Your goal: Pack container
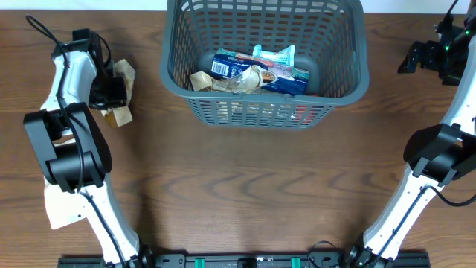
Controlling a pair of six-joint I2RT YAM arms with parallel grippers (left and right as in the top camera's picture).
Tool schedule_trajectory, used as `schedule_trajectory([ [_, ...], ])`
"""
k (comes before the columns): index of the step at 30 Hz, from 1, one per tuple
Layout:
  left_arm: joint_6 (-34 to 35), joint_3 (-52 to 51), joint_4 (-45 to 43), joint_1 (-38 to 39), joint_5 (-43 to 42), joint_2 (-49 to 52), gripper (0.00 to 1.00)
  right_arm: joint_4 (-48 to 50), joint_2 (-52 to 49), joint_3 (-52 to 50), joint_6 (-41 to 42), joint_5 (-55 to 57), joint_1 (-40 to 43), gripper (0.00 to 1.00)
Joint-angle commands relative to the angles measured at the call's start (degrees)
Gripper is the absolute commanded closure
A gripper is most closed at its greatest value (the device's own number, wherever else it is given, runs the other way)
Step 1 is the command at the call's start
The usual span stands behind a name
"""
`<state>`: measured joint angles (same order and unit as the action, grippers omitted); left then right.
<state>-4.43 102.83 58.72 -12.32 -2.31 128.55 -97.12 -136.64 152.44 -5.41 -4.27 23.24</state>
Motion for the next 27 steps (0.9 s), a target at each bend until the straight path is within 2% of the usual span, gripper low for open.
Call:
schedule_trajectory([
  [1, 0.3, -1.3, 1.7, 0.2, -3.8, -1.6, 0.94, -0.2, 0.9, 0.3, 0.6, -0.5, 0.0, 0.01],
  [6, 0.3, -1.3, 1.5, 0.2, -5.2, -11.1, 0.94, -0.2, 0.9, 0.3, 0.7, -0.5, 0.0, 0.01],
  [13, 0.2, -1.3, -1.9, 0.3, -5.2, -29.6, 0.94, -0.2, 0.9, 0.3, 0.7, -0.5, 0.0, 0.01],
  [19, -0.9, -1.3, -6.3, 3.7, -5.3, -43.3, 0.94, -0.2, 0.9, 0.3, 0.7, -0.5, 0.0, 0.01],
  [23, -6.0, -1.3, -9.9, 10.6, -7.1, -48.7, 0.94, -0.2, 0.9, 0.3, 0.7, -0.5, 0.0, 0.01],
  [27, -20.1, -1.3, -12.9, 19.8, -11.9, -50.3, 0.94, -0.2, 0.9, 0.3, 0.6, -0.5, 0.0, 0.01],
])
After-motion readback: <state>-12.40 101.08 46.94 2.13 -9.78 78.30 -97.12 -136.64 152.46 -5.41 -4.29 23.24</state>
